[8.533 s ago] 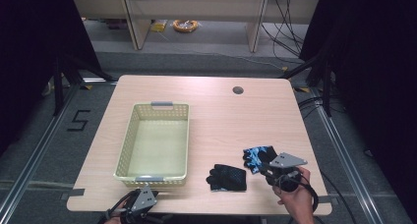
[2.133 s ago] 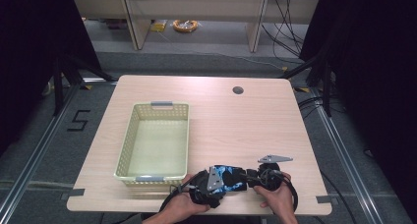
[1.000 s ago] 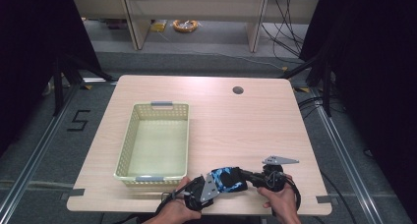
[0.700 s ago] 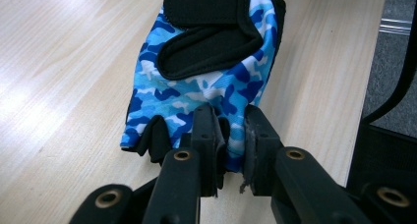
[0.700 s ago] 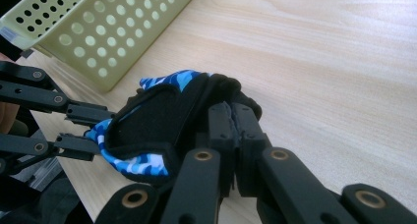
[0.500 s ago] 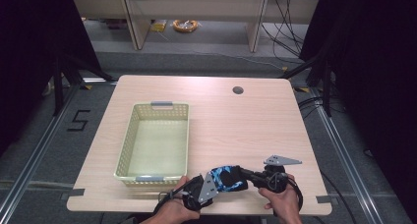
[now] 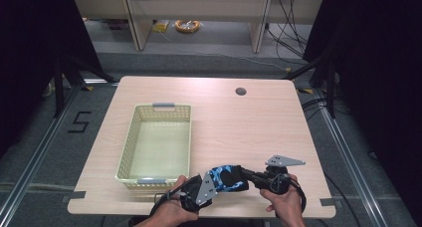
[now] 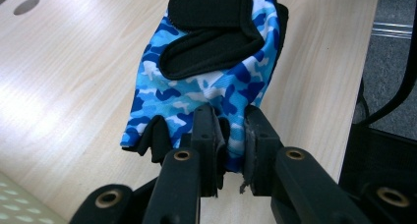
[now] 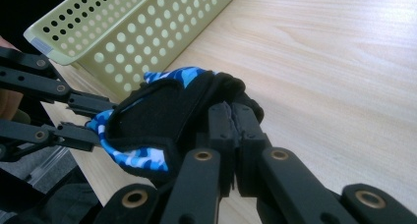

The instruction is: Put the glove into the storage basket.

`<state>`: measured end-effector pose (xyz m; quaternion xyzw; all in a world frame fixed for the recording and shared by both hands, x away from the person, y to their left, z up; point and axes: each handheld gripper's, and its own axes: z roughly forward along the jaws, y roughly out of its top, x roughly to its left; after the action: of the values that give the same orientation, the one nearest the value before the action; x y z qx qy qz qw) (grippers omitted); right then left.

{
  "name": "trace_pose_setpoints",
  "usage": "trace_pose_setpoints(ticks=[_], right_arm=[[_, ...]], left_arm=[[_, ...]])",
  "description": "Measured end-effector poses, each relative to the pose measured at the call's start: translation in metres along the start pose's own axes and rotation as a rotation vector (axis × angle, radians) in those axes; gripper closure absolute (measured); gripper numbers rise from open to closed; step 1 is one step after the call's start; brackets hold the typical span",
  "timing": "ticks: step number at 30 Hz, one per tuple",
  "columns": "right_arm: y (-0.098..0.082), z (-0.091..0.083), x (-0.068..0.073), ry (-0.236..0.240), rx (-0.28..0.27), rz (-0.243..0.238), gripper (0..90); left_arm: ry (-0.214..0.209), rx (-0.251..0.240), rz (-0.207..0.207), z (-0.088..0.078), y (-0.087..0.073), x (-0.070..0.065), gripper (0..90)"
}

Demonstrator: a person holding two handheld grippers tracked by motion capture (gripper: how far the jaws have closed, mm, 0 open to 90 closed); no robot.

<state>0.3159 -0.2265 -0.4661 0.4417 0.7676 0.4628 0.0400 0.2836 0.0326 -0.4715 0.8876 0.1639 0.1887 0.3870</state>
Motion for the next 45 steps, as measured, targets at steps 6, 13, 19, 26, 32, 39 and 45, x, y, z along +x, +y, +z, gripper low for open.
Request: trace_pose_setpoints(ticks=[6, 13, 19, 26, 32, 39, 45], right_arm=[[0.009, 0.000, 0.003, 0.012, -0.021, -0.027, 89.0], [0.031, -0.010, 0.016, 0.036, -0.023, -0.032, 89.0], [0.051, -0.013, 0.027, 0.037, -0.025, -0.045, 89.0], [0.076, -0.008, 0.035, 0.042, -0.028, -0.098, 89.0], [0.097, 0.007, 0.049, 0.061, -0.018, -0.133, 89.0], [0.118, 0.029, 0.066, 0.077, -0.003, -0.171, 89.1], [0.132, 0.053, 0.080, 0.102, 0.013, -0.189, 89.1]], left_arm=[[0.001, -0.017, -0.022, -0.010, 0.004, 0.005, 77.7], [0.014, -0.029, -0.010, -0.030, 0.017, 0.015, 77.6], [0.032, -0.044, -0.010, -0.045, 0.026, 0.025, 77.6], [0.056, -0.050, -0.016, -0.060, 0.029, 0.041, 77.6], [0.083, -0.050, -0.038, -0.078, 0.023, 0.056, 77.6], [0.129, -0.037, -0.038, -0.100, 0.011, 0.074, 77.6], [0.156, -0.008, -0.048, -0.114, -0.002, 0.087, 77.6]])
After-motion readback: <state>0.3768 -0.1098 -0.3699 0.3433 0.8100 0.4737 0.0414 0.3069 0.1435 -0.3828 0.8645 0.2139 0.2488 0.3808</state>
